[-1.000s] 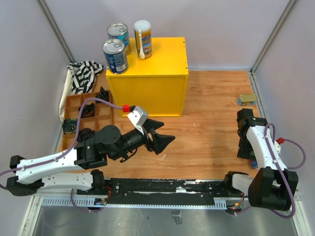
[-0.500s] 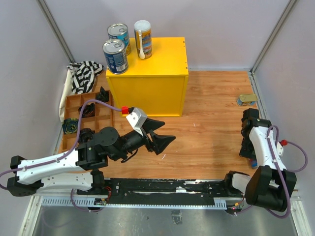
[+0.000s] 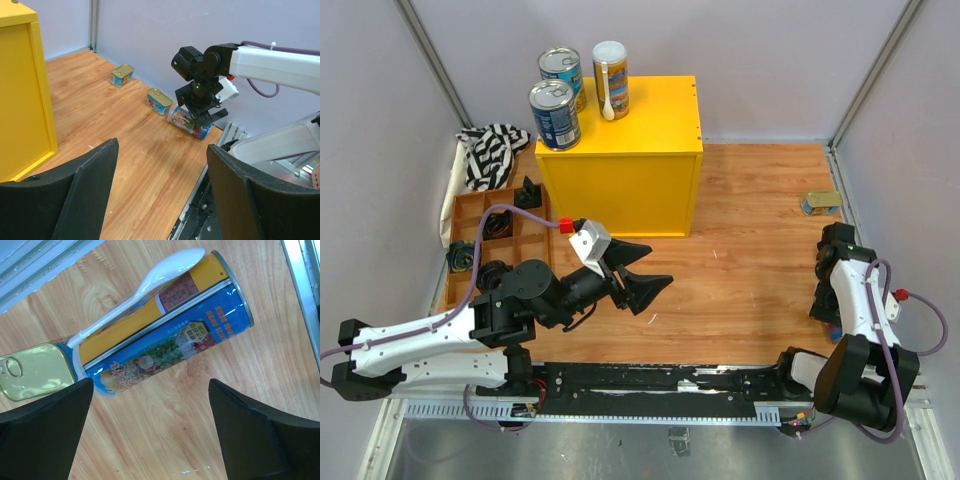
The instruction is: Place and organize the canned foods onto the counter
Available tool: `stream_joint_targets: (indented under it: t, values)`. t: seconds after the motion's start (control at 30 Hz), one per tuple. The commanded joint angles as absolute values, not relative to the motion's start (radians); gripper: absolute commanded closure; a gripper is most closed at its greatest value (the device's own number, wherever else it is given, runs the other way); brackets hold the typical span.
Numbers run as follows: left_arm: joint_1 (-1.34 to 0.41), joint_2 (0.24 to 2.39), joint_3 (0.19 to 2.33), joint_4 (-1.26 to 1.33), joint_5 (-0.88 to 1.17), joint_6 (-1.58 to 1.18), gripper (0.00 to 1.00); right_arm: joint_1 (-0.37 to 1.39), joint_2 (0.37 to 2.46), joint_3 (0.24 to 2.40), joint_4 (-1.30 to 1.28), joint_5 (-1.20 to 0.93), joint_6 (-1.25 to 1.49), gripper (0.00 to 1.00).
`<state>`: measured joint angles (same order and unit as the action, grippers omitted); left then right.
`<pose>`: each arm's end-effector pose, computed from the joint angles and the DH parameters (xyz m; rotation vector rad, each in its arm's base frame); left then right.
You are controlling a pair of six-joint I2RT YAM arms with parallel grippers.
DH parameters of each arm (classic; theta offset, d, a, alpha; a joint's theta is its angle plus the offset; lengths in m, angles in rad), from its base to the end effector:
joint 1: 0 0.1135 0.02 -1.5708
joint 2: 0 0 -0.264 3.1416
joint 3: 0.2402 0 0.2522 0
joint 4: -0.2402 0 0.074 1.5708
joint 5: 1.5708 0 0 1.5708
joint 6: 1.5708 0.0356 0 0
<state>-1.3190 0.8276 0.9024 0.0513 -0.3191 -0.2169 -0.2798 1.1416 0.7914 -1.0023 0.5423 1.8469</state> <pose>0.0577 -0.1794 0.3996 0.5556 1.4305 -1.0153 0.1712 -0.0683 0.2239 2.3030 1.1902 -0.3099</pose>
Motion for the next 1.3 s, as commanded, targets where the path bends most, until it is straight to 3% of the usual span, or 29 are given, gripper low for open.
stream_joint_targets:
  t: [0.0,0.73,1.27]
  values:
    - [-1.325,0.831,0.9,0.098,-0.31,-0.193,0.25,-0.332,1.125,0.753,-0.977,0.543,1.823,0.02]
    - [-1.325,0.896,0.917,0.155,-0.277,-0.169,0.25,-0.473,1.158,0.7,-0.828,0.48,1.743,0.02]
    - [-1.325,0.924,0.922,0.177,-0.295,-0.164,0.25,-0.48,1.275,0.714,-0.78,0.416,1.639,0.02]
